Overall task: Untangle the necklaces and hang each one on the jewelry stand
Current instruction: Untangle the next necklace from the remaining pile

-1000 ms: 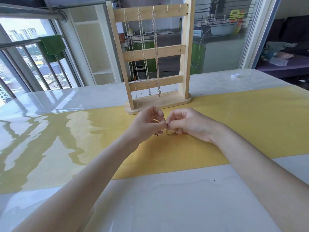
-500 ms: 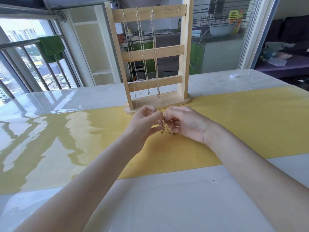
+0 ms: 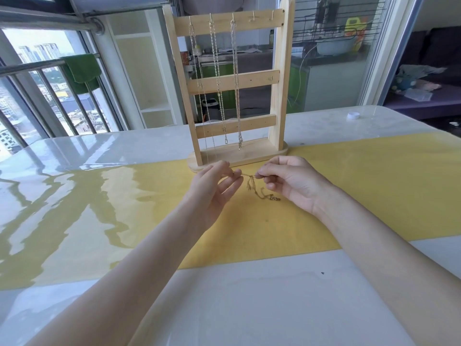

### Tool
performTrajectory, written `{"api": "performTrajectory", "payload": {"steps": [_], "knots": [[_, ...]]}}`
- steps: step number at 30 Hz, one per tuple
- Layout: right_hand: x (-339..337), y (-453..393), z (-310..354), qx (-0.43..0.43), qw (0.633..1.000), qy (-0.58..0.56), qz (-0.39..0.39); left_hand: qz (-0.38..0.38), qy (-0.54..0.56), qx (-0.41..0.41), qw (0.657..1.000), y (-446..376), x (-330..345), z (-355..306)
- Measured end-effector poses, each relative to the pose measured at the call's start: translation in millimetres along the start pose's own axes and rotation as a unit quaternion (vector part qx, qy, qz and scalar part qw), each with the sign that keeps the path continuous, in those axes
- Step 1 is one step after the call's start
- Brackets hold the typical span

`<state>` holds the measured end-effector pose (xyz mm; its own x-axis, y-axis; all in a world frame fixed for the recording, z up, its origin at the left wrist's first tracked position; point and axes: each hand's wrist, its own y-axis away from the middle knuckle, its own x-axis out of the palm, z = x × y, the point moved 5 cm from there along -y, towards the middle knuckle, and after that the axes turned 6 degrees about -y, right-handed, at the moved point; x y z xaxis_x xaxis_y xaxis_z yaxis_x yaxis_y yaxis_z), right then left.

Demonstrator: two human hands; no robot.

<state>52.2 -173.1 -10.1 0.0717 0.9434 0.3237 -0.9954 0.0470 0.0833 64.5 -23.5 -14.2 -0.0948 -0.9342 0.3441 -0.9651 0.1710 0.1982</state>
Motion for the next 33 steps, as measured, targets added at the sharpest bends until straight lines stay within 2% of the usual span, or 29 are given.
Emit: {"api": "performTrajectory", "payload": {"steps": [3,5,8,14,17,21,26,33], "knots": [[-4,1,0,-0.005,0.999,0.034,-0.022,-0.015,0.021,0.003,1.000,-2,-3,-1],[-6,2,1,-0.007,0.998,0.054,-0.022,-0.021,-0.031,0.019,0.999,-1,-3,-2],[-6,3,4,-0.006,0.997,0.073,-0.010,-0.045,-0.050,0.054,0.996,1,-3,-5],[-6,3,4,0.014,0.995,0.096,0.014,-0.058,-0.050,0.066,0.995,-2,-8,-9],[-4,2,3,0.035,0.998,0.038,0.038,-0.024,-0.102,0.049,0.993,-3,-5,-4],[-1,3,2,0.066,0.995,-0.013,0.073,0.062,-0.146,0.030,0.987,-1,6,1],[3,5,1,0.083,0.992,-0.013,0.095,0.160,-0.252,0.038,0.954,7,21,6],[1,4,-1,0.087,0.994,0.003,0.070,0.173,-0.369,0.091,0.909,13,19,5]]}}
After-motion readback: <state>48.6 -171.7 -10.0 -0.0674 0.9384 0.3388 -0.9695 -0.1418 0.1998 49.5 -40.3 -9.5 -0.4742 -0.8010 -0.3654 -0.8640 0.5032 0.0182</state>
